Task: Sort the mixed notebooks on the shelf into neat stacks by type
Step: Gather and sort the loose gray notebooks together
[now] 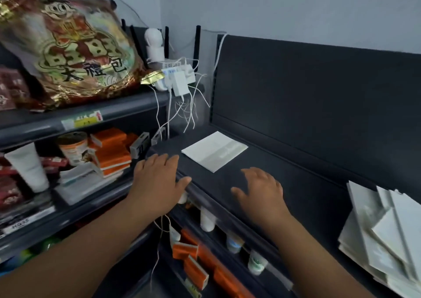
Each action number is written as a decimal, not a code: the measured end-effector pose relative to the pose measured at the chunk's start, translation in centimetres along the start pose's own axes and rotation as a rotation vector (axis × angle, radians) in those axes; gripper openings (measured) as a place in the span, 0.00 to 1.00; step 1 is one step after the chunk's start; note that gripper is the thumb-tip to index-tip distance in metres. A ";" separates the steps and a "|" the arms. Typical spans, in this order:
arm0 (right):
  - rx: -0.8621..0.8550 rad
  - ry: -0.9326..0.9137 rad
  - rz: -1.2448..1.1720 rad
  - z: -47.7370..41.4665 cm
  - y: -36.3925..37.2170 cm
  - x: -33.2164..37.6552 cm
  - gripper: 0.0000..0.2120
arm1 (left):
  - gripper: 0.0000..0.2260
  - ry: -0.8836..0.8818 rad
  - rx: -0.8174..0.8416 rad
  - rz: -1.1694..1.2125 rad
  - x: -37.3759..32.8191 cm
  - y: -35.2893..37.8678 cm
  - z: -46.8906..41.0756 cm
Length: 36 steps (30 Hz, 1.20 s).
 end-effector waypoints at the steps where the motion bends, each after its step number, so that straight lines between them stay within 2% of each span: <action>1: 0.021 -0.001 -0.003 -1.4 0.5 -0.2 0.28 | 0.31 -0.002 0.002 -0.006 0.1 0.4 -1.5; 11: 0.105 0.038 0.038 -11.3 4.4 -0.9 0.29 | 0.32 0.032 0.131 0.054 -0.6 5.9 -13.8; 16: 0.127 0.167 0.061 -13.6 5.9 -1.1 0.30 | 0.32 0.040 0.339 0.146 -1.0 8.1 -18.5; 19: 0.166 0.258 0.067 -14.3 6.6 -1.0 0.30 | 0.32 0.031 0.474 0.285 -1.1 8.8 -21.1; 23: 0.167 0.357 0.062 -15.3 7.1 -0.7 0.30 | 0.31 -0.061 0.636 0.656 -2.4 9.1 -24.0; 25: 0.159 0.390 0.060 -15.4 7.3 -0.5 0.29 | 0.27 -0.125 0.721 0.766 -2.6 9.6 -25.0; 27: 0.153 0.420 0.050 -15.3 7.4 -0.4 0.28 | 0.16 -0.180 0.836 0.870 -2.6 10.4 -25.9; 29: 0.139 0.450 0.029 -15.2 7.4 -0.1 0.27 | 0.09 -0.180 0.950 0.877 -2.9 10.9 -26.2; 31: 0.116 0.460 0.001 -15.0 7.2 0.1 0.26 | 0.05 -0.082 0.959 0.798 -3.3 10.8 -26.4; 33: 0.055 0.467 -0.045 -14.7 6.7 0.0 0.23 | 0.04 0.056 0.880 0.771 -4.2 10.0 -26.6; 36: -0.136 0.508 -0.098 -13.7 4.9 -0.3 0.25 | 0.03 0.233 0.746 0.790 -5.6 7.7 -26.8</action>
Point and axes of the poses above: each hand's wrist, its own z-axis away from the middle knuckle, its own y-axis out of the palm, x = y × z, the point moved 5 cm from there along -z, towards the middle knuckle, and after that the axes turned 8 degrees about -y, right-handed, at the moved point
